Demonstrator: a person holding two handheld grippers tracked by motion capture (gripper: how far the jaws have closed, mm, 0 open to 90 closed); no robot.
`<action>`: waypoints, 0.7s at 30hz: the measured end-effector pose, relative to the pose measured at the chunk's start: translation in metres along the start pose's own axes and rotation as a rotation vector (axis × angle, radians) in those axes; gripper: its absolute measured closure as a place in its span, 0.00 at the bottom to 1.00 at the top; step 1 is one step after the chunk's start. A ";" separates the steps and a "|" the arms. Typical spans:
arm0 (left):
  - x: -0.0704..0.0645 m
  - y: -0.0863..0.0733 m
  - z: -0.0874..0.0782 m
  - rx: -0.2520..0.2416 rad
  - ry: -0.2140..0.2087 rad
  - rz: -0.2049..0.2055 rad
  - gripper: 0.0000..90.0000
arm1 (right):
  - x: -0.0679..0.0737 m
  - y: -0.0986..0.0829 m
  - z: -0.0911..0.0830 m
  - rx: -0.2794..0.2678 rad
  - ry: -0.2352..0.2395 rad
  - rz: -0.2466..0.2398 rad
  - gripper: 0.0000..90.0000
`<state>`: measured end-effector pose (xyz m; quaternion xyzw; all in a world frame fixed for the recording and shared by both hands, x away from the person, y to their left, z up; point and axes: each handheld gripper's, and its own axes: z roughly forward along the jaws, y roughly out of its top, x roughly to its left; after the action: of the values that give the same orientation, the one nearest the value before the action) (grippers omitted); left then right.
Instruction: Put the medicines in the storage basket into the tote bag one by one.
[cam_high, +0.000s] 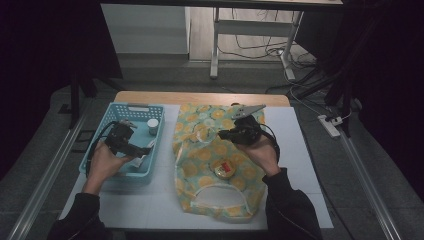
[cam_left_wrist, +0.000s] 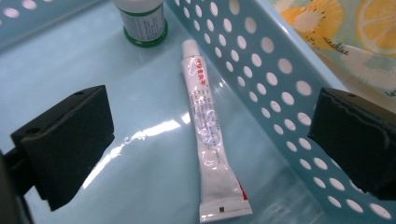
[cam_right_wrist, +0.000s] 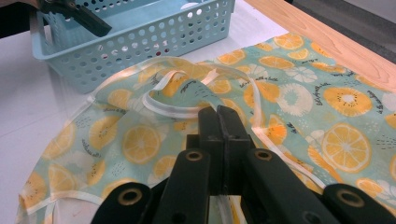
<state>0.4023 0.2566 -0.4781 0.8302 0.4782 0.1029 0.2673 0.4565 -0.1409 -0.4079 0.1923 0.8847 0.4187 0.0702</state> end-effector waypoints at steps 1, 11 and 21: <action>0.001 0.001 0.003 0.020 0.000 0.000 0.00 | 0.000 0.000 0.000 0.000 0.001 0.000 1.00; 0.002 0.002 0.029 0.166 0.022 0.045 0.10 | 0.000 0.000 0.000 -0.002 0.003 -0.002 1.00; 0.003 0.001 0.040 0.261 0.003 0.065 0.42 | 0.000 0.000 0.002 0.005 0.006 -0.004 1.00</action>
<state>0.4218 0.2446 -0.5110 0.8728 0.4609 0.0497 0.1528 0.4565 -0.1397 -0.4093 0.1897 0.8863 0.4169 0.0679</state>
